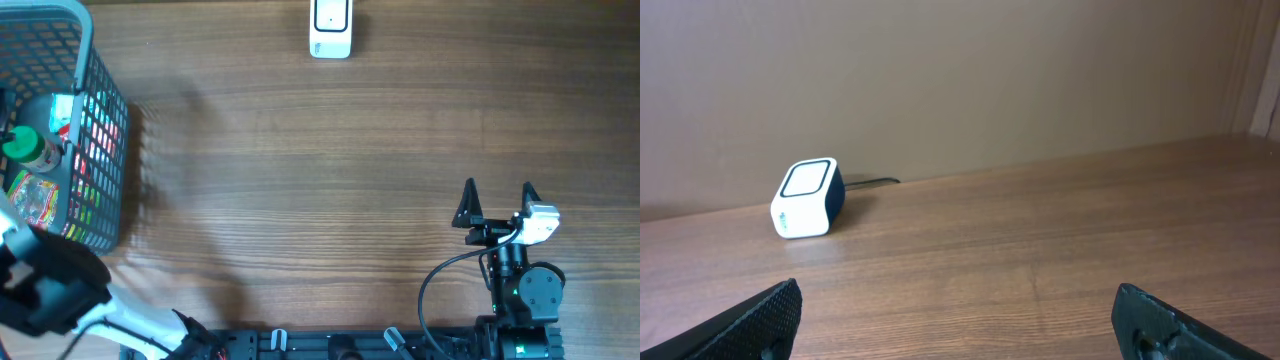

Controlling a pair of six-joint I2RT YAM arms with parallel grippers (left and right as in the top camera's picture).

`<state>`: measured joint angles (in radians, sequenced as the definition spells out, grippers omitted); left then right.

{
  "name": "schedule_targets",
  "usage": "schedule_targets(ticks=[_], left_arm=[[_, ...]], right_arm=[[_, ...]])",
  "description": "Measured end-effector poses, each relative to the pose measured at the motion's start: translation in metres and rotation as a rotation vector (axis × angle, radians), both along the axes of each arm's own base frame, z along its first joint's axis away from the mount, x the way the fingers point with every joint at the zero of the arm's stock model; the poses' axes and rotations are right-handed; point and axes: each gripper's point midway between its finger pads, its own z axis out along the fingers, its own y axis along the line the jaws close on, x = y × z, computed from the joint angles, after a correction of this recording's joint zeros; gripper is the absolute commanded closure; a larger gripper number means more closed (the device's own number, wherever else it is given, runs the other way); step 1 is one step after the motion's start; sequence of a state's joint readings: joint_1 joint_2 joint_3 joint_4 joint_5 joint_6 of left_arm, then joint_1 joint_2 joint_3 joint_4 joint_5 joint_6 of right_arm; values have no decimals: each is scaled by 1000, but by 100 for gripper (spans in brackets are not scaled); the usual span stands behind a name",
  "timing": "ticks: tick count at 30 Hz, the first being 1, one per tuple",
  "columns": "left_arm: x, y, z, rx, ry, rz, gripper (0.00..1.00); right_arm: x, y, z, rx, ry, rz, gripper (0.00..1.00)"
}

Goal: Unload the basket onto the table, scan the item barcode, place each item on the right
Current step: 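Reach the left gripper into the basket and grasp the green-lidded jar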

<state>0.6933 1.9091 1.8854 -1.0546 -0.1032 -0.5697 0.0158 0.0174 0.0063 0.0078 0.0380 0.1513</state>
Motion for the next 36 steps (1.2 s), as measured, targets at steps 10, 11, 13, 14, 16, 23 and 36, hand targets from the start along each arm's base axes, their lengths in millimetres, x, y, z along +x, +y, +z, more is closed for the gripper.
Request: schedule_targets(ticks=[10, 11, 13, 14, 16, 23, 36], left_arm=[[27, 25, -67, -23, 41, 10, 0], [28, 26, -71, -25, 43, 10, 0], [31, 29, -80, -27, 46, 10, 0], [33, 30, -84, -29, 48, 10, 0], [34, 31, -93, -36, 58, 10, 0], [39, 27, -122, -60, 103, -2, 15], [23, 17, -140, -83, 228, -47, 42]], right_arm=[[0, 0, 0, 0, 0, 0, 0], [0, 0, 0, 0, 0, 0, 0], [0, 0, 0, 0, 0, 0, 0], [0, 0, 0, 0, 0, 0, 0], [0, 0, 0, 0, 0, 0, 0], [0, 0, 0, 0, 0, 0, 0], [0, 0, 0, 0, 0, 0, 0]])
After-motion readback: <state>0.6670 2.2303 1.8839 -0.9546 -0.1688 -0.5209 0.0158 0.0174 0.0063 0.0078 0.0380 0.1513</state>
